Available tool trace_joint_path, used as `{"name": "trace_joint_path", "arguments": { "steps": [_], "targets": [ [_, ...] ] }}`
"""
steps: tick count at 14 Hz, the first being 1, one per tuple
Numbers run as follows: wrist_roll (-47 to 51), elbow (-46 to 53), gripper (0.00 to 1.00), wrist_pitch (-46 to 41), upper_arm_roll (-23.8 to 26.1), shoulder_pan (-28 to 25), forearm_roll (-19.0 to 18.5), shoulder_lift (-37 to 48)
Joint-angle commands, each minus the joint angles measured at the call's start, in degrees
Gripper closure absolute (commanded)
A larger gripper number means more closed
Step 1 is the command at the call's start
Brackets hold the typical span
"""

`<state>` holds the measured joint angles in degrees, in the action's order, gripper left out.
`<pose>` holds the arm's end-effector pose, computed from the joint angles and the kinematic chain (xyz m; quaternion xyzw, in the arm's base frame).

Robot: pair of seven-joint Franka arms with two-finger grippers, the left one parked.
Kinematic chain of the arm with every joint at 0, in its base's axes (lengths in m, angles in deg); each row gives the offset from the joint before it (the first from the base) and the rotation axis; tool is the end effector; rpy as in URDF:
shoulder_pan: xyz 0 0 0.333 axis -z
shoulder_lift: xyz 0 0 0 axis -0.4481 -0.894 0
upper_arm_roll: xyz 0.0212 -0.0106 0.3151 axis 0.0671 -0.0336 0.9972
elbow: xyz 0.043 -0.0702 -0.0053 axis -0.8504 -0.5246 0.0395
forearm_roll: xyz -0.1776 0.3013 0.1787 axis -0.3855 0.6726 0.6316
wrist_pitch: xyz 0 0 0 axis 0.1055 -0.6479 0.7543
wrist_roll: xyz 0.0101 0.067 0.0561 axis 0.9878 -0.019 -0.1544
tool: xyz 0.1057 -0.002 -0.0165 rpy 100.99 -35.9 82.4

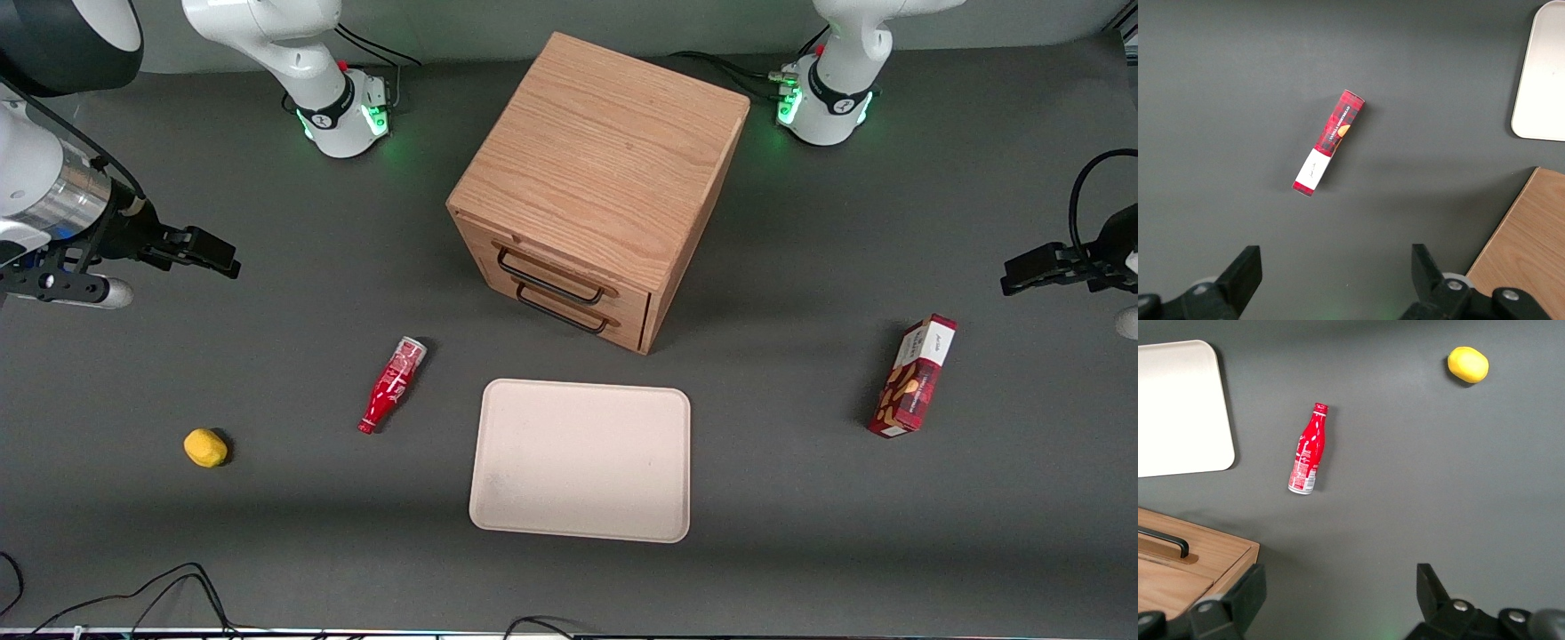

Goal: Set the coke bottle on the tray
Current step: 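Move the right gripper down over the red Coca-Cola bottle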

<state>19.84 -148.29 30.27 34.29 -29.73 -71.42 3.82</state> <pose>0.5526 0.0585 0.5895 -0.9951 0.0915 0.0335 0.0144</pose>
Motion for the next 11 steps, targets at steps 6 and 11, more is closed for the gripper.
{"name": "trace_joint_path", "arguments": {
  "steps": [6,11],
  "targets": [
    [1.7,0.9,0.0,-0.3,0.3,2.7,0.9,-2.8],
    [9.1,0.5,0.0,3.3,1.3,1.8,1.3,-11.6]
  ]
}}
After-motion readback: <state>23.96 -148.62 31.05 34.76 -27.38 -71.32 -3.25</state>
